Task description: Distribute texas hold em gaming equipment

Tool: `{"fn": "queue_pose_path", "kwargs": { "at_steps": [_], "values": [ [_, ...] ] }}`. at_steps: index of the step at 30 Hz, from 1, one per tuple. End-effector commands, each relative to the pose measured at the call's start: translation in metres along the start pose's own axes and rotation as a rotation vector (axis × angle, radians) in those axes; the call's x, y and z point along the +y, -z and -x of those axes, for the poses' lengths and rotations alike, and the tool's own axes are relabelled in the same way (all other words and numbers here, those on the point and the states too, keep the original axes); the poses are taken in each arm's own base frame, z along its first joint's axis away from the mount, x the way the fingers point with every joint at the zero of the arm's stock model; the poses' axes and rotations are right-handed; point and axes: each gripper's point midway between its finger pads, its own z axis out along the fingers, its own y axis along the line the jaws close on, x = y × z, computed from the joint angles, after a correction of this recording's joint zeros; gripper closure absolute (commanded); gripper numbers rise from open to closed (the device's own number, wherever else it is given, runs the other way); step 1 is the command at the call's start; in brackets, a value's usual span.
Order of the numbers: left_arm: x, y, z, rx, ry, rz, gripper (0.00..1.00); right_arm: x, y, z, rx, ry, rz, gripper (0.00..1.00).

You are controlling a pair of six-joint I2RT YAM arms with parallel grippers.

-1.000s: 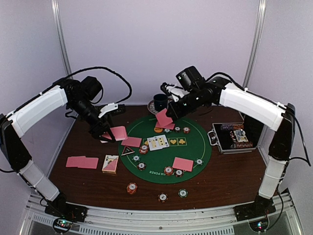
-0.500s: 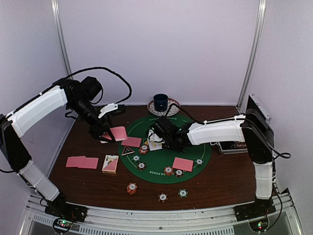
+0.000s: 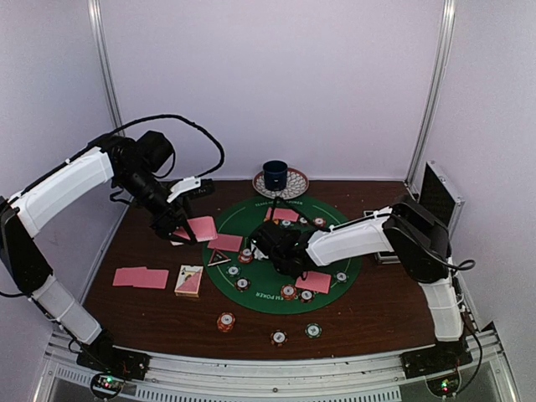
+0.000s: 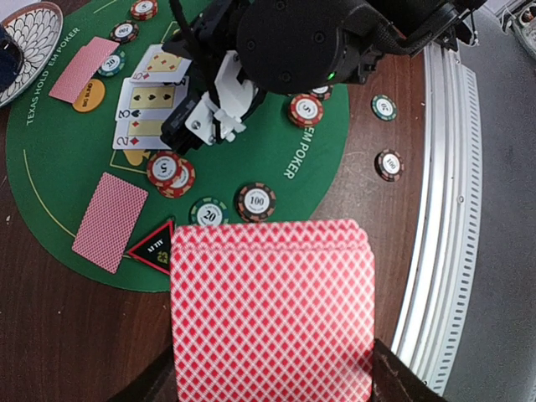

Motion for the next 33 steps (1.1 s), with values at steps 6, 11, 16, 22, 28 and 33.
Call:
{"fn": "queue_pose_path", "kwargs": {
  "at_steps": [6, 11, 16, 22, 28, 33],
  "values": [
    [-0.003, 0.010, 0.005, -0.038, -0.026, 0.017, 1.00, -0.037, 0.031, 0.003, -0.036, -0.218, 0.002, 0.06],
    [-0.003, 0.011, 0.007, -0.041, -0.027, 0.014, 1.00, -0.081, 0.053, -0.001, -0.058, -0.401, -0.055, 0.00],
    [-0.003, 0.011, 0.008, -0.042, -0.028, 0.016, 1.00, -0.114, 0.074, -0.009, -0.080, -0.634, -0.006, 0.01],
    [-0.002, 0.013, 0.010, -0.048, -0.032, 0.020, 1.00, -0.129, 0.088, -0.003, -0.179, -1.027, 0.396, 0.00],
    [0.000, 0.012, 0.011, -0.044, -0.033, 0.019, 1.00, -0.131, 0.126, 0.031, -0.317, -1.220, 0.763, 0.00],
    [0.001, 0.012, 0.013, -0.049, -0.034, 0.020, 1.00, -0.148, 0.176, 0.070, -0.460, -1.416, 1.116, 0.01]
  ]
}}
